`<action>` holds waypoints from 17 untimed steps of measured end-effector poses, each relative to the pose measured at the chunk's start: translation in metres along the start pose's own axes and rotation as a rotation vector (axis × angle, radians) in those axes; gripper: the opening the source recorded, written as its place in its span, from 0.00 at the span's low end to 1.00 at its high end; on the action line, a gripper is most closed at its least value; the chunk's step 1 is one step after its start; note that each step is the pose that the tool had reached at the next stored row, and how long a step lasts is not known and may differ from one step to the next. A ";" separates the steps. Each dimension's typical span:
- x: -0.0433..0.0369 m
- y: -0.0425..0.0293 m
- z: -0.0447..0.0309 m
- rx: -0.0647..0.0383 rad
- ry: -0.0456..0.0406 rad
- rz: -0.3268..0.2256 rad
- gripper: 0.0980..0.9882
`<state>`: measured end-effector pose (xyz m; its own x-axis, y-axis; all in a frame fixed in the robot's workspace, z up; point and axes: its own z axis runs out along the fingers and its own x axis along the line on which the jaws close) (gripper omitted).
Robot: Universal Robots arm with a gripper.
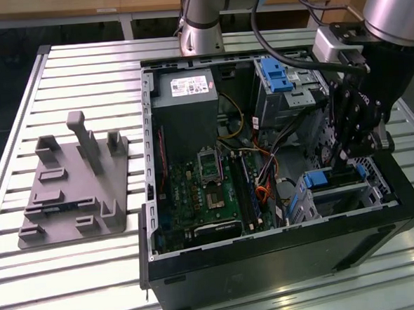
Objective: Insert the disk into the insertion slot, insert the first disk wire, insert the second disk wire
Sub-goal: 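Insert the second disk wire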
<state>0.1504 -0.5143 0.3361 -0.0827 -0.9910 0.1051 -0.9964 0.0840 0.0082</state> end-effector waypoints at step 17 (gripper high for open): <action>-0.0001 -0.0005 0.0012 -0.002 0.0012 -0.003 0.05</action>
<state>0.1509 -0.5144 0.3349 -0.0796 -0.9911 0.1063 -0.9966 0.0813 0.0109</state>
